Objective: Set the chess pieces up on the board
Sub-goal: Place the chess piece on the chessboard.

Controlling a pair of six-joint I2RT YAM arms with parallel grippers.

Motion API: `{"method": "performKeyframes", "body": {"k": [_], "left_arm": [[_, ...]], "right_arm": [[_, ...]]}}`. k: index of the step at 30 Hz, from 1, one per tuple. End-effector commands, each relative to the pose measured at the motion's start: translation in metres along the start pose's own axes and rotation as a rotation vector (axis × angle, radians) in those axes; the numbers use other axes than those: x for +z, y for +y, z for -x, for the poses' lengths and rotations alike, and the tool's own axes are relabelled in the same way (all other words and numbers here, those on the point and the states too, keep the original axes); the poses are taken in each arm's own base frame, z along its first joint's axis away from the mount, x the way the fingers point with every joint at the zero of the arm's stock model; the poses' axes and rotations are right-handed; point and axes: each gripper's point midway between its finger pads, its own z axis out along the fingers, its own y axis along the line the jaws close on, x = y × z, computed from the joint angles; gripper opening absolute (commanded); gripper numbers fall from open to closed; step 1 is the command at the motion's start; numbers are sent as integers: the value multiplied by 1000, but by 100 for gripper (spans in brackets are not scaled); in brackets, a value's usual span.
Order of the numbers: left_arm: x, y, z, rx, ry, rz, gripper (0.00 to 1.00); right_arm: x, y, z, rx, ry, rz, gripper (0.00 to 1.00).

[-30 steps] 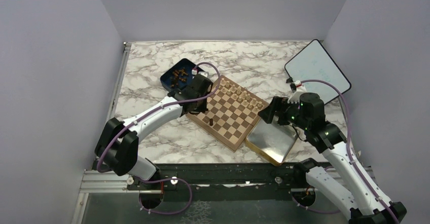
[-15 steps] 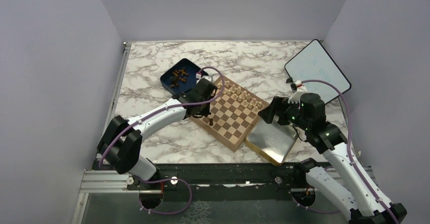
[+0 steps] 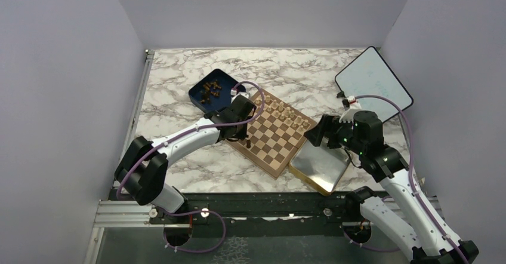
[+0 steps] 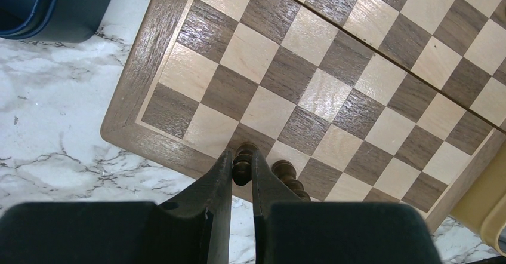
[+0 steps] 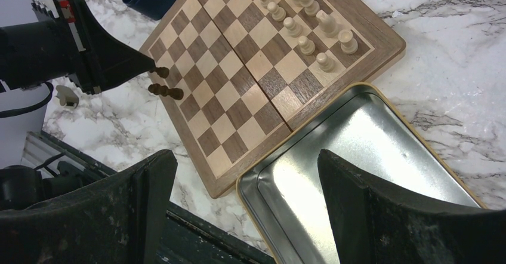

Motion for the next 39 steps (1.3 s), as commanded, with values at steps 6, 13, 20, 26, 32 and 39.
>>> {"method": "performKeyframes", "body": {"k": [6, 13, 20, 26, 32, 39], "left_arm": [[8, 5, -5, 5, -1, 38, 11], [9, 2, -4, 7, -3, 31, 11], [11, -2, -5, 12, 5, 24, 11], [13, -4, -8, 16, 13, 26, 12], [12, -3, -8, 15, 6, 35, 21], [10, -1, -4, 16, -6, 49, 27]], "right_arm": [[-1, 2, 1, -5, -20, 13, 94], [0, 1, 1, -8, -15, 9, 94], [0, 2, 2, -10, -17, 12, 94], [0, 1, 2, -10, -19, 9, 94], [-1, 0, -1, -10, -17, 7, 94], [-1, 0, -1, -8, -17, 8, 94]]}}
